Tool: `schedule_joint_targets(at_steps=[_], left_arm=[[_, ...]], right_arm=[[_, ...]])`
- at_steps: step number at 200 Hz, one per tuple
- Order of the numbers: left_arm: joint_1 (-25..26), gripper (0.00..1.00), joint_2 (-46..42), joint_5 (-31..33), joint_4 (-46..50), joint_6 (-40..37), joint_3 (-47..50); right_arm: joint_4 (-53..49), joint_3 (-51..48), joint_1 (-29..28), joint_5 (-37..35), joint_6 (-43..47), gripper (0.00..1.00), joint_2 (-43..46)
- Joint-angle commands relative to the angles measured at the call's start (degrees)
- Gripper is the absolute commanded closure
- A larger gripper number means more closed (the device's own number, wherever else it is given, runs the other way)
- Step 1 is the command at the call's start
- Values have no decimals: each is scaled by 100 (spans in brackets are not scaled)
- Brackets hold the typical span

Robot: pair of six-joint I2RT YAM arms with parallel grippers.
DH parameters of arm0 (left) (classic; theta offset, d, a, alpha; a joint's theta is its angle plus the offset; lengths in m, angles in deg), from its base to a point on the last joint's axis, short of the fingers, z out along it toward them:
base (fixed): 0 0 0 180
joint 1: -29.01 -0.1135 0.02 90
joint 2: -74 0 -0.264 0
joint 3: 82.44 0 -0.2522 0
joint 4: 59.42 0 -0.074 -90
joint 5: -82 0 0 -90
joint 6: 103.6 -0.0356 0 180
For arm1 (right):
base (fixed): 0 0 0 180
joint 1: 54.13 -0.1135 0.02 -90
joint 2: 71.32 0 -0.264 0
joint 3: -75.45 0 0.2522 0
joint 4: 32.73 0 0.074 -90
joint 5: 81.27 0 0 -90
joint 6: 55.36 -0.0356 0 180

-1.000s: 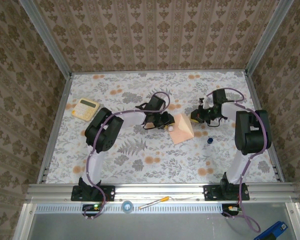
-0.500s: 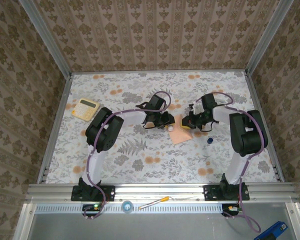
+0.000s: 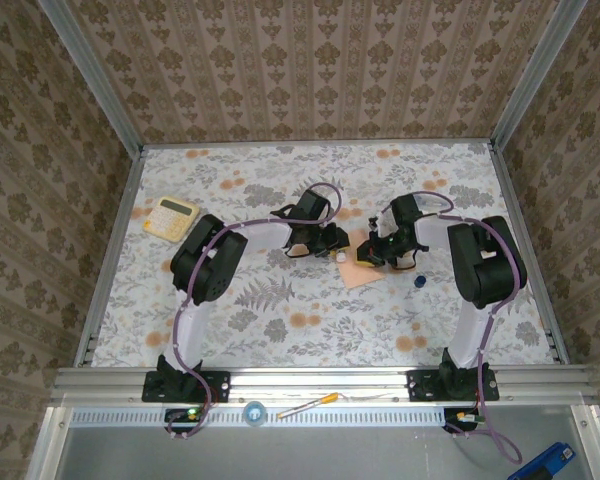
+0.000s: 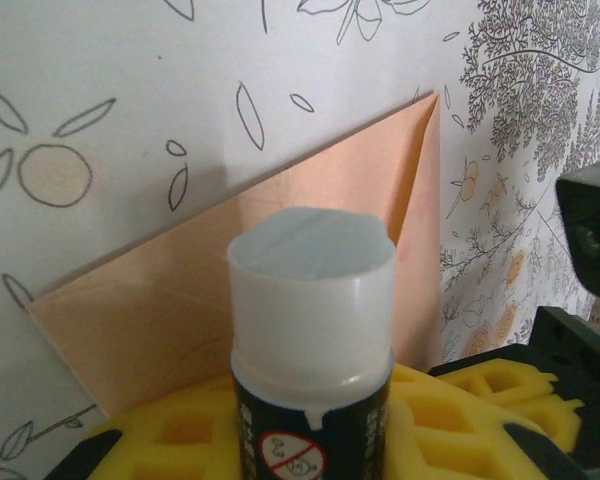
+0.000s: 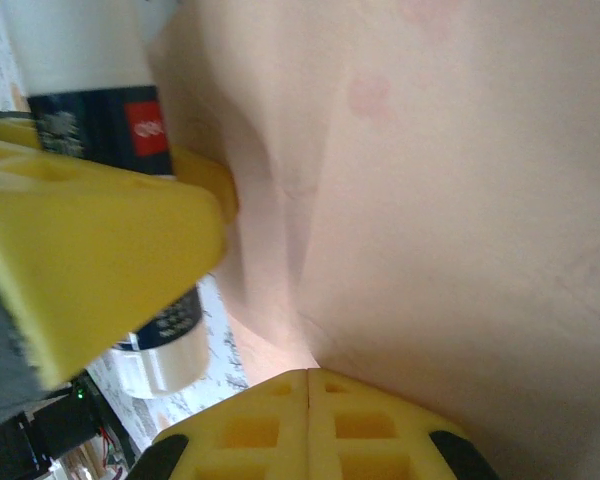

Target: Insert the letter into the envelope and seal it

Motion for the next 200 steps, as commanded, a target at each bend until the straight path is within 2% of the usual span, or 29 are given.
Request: schedule_joint_targets(at_steps=[1, 94, 200], left_arm=[[-53, 98, 63, 77, 138, -31, 183], [-65, 98, 51, 51, 111, -18, 205], [-100, 98, -46, 85, 214, -97, 207]], right_arm=[[-79, -74, -24, -186, -20, 100, -133], [-153, -72, -50, -479, -100, 100, -385], [-73, 471, 423, -24, -382, 100, 84]])
